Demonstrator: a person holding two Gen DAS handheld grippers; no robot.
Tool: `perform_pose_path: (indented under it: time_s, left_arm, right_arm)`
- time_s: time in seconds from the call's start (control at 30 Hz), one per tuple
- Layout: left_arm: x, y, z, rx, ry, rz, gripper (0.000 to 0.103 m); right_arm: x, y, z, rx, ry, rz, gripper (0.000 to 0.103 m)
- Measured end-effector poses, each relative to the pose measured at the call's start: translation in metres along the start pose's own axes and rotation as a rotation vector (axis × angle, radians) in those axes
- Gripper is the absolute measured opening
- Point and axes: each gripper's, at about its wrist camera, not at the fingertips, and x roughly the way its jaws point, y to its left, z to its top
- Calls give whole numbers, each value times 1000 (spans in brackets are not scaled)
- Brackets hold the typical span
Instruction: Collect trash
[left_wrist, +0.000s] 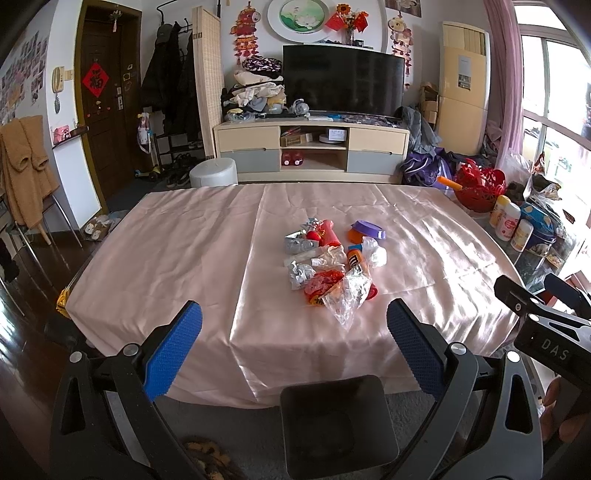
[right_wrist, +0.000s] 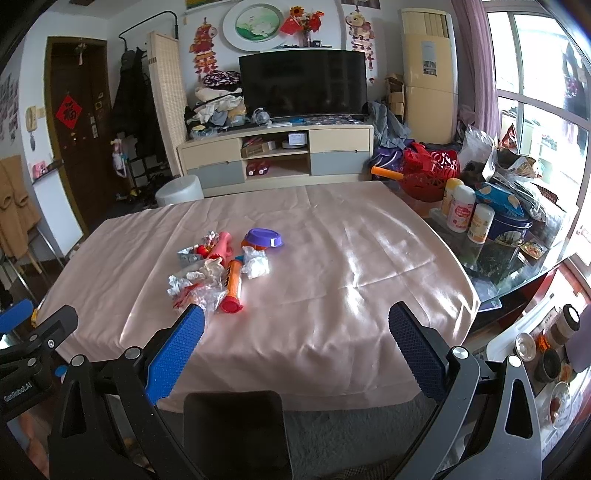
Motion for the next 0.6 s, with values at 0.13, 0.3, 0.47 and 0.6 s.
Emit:
perform_pose_path:
  time_s: [0.13, 0.3, 0.47, 0.6]
  left_arm:
    - [-3, 2, -1, -1, 0, -1, 95]
    - [5, 9, -4, -7, 7, 4, 95]
    - [23, 13, -12, 13, 35, 52, 95]
    - [47, 19, -21, 29, 113, 32, 95]
  right_arm:
    - [0, 0, 0, -2, 0, -2, 100]
    - [4, -2, -3, -2, -18, -7, 100]
    - [25, -7, -7, -1, 17, 21, 100]
    - [48, -13, -12, 16, 82, 21, 100]
